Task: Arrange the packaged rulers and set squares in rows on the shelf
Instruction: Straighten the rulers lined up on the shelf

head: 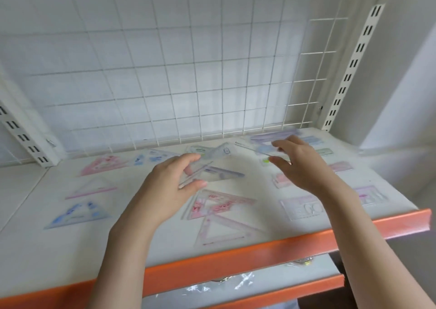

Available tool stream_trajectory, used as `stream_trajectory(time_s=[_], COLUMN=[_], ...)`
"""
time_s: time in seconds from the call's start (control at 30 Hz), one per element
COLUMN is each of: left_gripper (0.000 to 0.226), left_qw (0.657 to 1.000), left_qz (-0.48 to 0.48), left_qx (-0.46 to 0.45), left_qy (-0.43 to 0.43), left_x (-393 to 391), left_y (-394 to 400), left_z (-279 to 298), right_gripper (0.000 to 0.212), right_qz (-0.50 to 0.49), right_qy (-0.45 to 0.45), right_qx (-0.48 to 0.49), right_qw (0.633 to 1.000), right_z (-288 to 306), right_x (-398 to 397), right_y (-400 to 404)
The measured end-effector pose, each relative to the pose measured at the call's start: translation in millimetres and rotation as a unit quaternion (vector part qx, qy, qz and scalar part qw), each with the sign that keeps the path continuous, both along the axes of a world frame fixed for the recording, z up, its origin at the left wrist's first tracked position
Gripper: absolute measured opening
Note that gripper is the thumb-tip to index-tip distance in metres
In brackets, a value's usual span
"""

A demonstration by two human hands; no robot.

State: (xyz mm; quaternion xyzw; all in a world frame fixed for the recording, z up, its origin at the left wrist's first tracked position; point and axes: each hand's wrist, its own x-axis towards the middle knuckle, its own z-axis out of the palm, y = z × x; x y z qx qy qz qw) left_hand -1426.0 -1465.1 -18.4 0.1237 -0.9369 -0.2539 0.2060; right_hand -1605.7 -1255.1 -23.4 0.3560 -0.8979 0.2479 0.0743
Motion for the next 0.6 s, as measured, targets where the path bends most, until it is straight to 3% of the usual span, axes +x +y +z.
stream_trajectory(time_s=[0.13,0.6], left_gripper=[0.049,0.043], left_qw=[1.000,0.997], left_qz=[-0.015,0.024], left_qx=[-0.008,-0.047], left_qy=[-0.021,-0.052], left_x=[-27,-90], left_y=[16,26], left_z=[-3,1], right_gripper=[0.041,0.038], right_qz=[-0.037,0.055], right_qy=[0.056,0.044], right_qx=[0.094,0.151], right_qw=[0.993,0.986], right_z=[-5,-8], right_x=[-37,-152], right_y=[15,1])
